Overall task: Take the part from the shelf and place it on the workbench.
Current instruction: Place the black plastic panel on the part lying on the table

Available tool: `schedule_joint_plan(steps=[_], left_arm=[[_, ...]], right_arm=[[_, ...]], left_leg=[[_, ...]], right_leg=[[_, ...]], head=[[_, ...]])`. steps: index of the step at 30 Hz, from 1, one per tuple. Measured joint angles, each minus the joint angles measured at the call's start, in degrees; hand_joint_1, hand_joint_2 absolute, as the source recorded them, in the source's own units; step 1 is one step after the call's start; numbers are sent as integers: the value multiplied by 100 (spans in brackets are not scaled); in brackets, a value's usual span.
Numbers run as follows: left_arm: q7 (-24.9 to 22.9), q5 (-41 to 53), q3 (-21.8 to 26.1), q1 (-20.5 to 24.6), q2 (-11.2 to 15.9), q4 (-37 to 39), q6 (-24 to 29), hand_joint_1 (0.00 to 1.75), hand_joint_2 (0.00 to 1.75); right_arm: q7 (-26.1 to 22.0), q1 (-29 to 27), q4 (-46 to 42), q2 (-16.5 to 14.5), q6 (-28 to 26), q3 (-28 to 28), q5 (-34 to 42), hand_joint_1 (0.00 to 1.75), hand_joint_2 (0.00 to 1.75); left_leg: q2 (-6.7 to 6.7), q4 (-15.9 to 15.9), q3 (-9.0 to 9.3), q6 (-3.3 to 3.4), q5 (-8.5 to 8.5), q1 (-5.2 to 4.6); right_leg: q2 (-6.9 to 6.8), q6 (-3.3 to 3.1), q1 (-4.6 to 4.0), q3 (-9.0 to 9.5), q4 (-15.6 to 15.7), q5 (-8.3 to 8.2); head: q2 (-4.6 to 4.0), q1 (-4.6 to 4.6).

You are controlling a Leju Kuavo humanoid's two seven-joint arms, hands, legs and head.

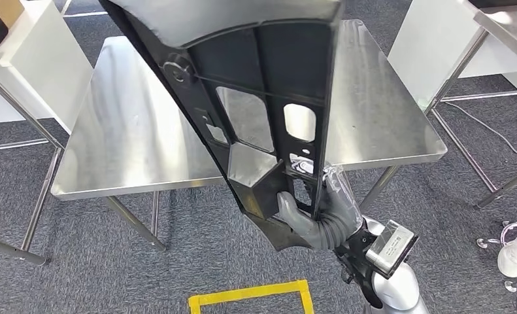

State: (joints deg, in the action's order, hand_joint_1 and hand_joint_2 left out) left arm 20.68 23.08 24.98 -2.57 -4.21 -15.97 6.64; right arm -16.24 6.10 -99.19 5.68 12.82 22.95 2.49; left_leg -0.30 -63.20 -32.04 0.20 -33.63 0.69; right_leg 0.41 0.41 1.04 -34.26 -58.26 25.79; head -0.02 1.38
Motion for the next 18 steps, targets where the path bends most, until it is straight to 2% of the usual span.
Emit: schedule_joint_plan(steps=[2, 3, 4, 5, 7, 8, 9, 10, 13, 15, 18], left_arm=[[14, 27, 10, -2, -2, 2, -6, 0, 175], [19, 34, 18, -8, -1, 4, -8, 0, 175], [23, 38, 26, -13, -1, 5, -10, 0, 175], [28, 39, 33, -15, -1, 7, -11, 0, 175], [39, 41, 38, -14, 7, 9, -11, 0, 175], [44, 41, 38, -11, 10, 10, -13, 0, 175], [48, 41, 38, -9, 15, 11, -14, 0, 175], [51, 41, 38, -7, 20, 13, -15, 0, 175], [56, 41, 45, -7, 12, 13, -16, 0, 175], [58, 41, 58, -6, 7, 13, -17, 0, 175], [59, 41, 68, -7, 3, 14, -17, 0, 175]], right_arm=[[-6, -14, -4, 0, -10, -2, 1, 175, 175], [-7, -28, -4, 1, -11, -2, 1, 175, 175], [-7, -43, -4, 2, -12, -2, 1, 175, 175], [-7, -54, -4, 2, -13, -2, 1, 175, 175], [-8, -60, -10, 3, -14, -3, 1, 175, 175], [-8, -59, -14, 3, -14, -3, 1, 175, 175], [-9, -59, -17, 3, -14, -3, 2, 175, 175], [-9, -62, -19, 4, -14, -3, 2, 175, 175], [-9, -71, -32, 10, -16, -9, 1, 175, 175], [-14, -59, -45, 19, -19, -12, 2, 175, 175], [-15, -75, -50, 36, -19, -13, 3, 175, 175]], left_leg=[[9, -793, -487, -32, -285, 2], [9, -1083, -711, -36, -326, 2], [9, -1171, -842, -29, -238, 1], [9, -1033, -861, -10, -27, -1], [10, -315, -632, 72, 521, -18], [13, 27, -484, 113, 685, -36], [15, 248, -378, 150, 755, -59], [15, 344, -325, 182, 738, -81], [7, 504, -184, 265, 731, -68], [0, 585, -49, 303, 714, -28], [-8, 604, 55, 320, 617, -18]], right_leg=[[-6, -66, -18, 79, 0, 76], [-4, -78, -28, 125, 0, 116], [2, -77, -36, 179, 0, 160], [12, -72, -42, 247, 0, 207], [27, -46, -53, 391, 5, 317], [33, -21, -73, 436, 9, 369], [35, 10, -82, 461, 25, 407], [36, 47, -89, 490, 32, 415], [27, 139, -92, 547, -10, 408], [19, 173, -85, 322, -407, 520], [15, 207, -57, -398, -1420, 808]], head=[[0, -2], [0, -2], [0, -2], [0, -2], [0, 2], [0, 2], [0, 3], [0, 1], [-1, -2], [-1, 14], [0, 28]])
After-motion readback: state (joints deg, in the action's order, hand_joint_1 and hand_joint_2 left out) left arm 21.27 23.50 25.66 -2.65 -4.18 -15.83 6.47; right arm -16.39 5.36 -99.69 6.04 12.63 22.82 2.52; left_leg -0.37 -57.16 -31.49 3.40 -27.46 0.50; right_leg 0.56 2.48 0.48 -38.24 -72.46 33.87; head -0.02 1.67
